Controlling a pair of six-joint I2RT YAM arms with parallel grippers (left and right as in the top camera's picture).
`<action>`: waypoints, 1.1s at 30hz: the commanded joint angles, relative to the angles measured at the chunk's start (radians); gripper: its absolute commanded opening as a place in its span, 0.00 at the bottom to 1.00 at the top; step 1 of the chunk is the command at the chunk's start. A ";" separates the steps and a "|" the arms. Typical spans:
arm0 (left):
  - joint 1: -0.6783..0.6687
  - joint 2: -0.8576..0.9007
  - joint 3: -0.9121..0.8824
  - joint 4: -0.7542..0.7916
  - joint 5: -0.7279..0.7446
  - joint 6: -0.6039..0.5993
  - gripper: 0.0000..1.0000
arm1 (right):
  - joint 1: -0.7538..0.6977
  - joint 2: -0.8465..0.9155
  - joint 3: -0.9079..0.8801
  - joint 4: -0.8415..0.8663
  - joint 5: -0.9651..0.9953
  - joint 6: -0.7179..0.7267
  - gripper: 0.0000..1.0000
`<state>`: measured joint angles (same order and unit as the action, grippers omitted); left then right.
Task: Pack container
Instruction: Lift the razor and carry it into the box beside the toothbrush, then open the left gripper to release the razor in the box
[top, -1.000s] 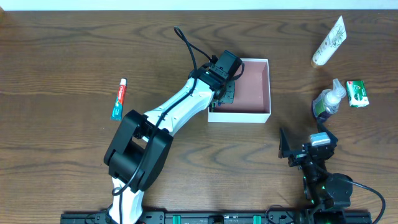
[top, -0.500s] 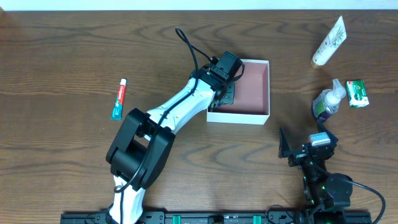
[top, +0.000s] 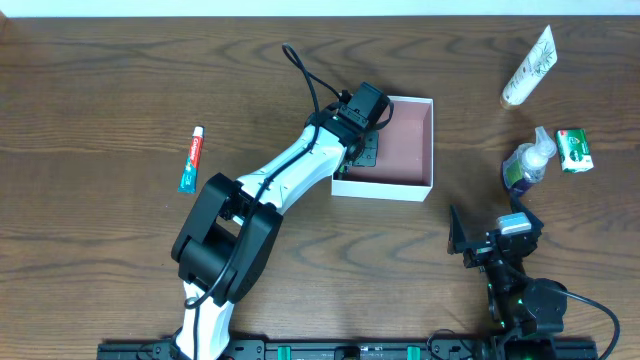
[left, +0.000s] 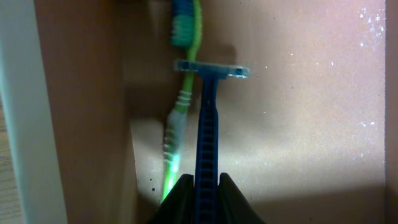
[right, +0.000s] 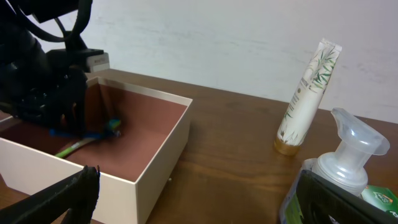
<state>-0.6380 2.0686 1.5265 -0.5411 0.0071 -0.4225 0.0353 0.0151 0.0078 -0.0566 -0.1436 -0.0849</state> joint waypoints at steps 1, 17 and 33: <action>-0.001 0.015 0.000 0.003 -0.019 -0.006 0.15 | 0.007 -0.002 -0.002 -0.004 -0.010 -0.006 0.99; -0.001 -0.113 0.100 -0.018 0.034 0.003 0.27 | 0.007 -0.002 -0.002 -0.004 -0.010 -0.006 0.99; 0.084 -0.225 0.095 -0.214 -0.066 0.118 0.33 | 0.007 -0.002 -0.002 -0.004 -0.010 -0.006 0.99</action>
<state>-0.5758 1.7985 1.6249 -0.7380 -0.0555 -0.3462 0.0353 0.0151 0.0078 -0.0566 -0.1436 -0.0849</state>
